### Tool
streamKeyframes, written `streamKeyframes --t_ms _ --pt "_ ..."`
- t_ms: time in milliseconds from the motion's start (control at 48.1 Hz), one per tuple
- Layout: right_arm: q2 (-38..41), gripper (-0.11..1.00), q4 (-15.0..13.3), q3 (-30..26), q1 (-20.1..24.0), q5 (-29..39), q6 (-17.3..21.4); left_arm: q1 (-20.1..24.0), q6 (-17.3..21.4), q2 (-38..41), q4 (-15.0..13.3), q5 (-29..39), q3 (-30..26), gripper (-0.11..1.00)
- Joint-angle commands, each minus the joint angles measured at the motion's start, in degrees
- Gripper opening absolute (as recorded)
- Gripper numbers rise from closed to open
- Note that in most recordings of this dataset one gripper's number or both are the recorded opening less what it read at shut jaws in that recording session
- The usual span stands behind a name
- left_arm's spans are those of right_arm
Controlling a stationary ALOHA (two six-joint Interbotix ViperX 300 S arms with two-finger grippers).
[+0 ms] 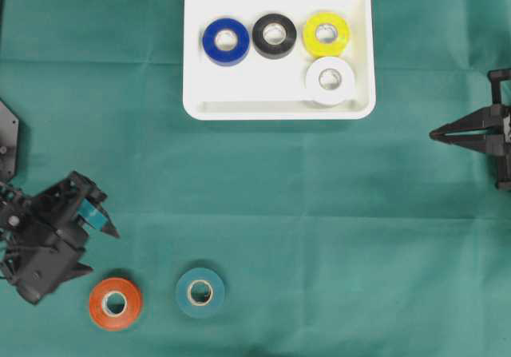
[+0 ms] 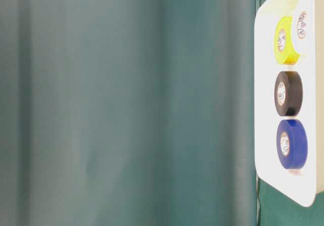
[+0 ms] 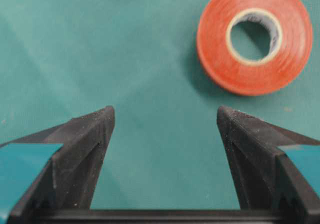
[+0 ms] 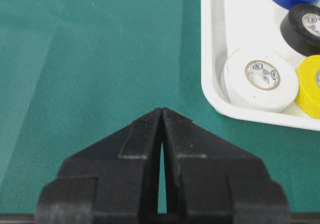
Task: Put the tape into the white case with the left arm.
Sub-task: 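Move the left gripper down to the orange roll and insert into hole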
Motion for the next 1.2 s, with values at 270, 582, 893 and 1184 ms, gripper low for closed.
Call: streamKeyframes --t_ms 270,582,893,1184 --pt "0.4 -0.09 0.0 -0.6 0.0 -0.7 0.1 -3.4 -0.3 10.1 -0.2 -0.8 -8.8 0.81" --pt "0.4 -0.09 0.0 -0.6 0.0 -0.7 0.1 -3.7 -0.4 16.6 -0.1 -0.8 -12.7 0.81" --pt "0.4 -0.09 0.0 -0.6 -0.1 -0.7 0.1 -3.7 -0.3 19.4 -0.2 -0.7 -12.7 0.81" --pt "0.4 -0.09 0.0 -0.6 0.0 -0.7 0.1 -3.7 -0.2 20.4 -0.1 -0.7 -12.6 0.79"
